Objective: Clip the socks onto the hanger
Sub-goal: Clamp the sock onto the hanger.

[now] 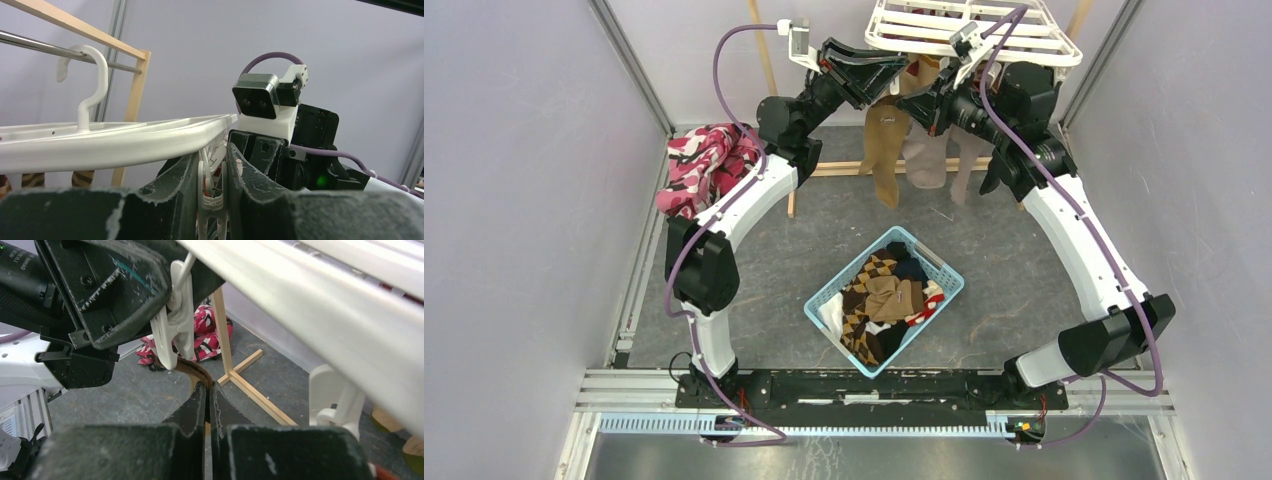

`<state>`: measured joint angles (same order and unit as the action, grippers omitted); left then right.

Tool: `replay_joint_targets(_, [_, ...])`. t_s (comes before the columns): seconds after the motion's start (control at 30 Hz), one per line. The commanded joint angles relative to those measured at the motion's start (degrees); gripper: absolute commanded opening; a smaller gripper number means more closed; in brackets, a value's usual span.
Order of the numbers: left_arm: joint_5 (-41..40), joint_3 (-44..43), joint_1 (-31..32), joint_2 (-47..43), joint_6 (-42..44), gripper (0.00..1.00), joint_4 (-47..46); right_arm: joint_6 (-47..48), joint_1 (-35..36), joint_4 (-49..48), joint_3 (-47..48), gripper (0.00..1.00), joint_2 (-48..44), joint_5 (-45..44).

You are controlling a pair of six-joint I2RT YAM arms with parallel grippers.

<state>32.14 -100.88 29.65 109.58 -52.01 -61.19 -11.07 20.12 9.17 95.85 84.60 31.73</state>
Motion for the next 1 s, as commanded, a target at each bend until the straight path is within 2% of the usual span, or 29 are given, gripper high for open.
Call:
replay_joint_targets(0.0, [1.4, -2.6, -0.1, 0.1, -1.4, 0.25, -2.6, 0.5, -0.2, -2.3, -0.6, 0.0, -2.2, 1.8])
replay_joint_targets(0.97, [2.0, -1.6, -0.1, 0.2, -1.9, 0.25, -4.0, -6.3, -1.5, -6.3, 1.8, 0.0, -1.8, 0.7])
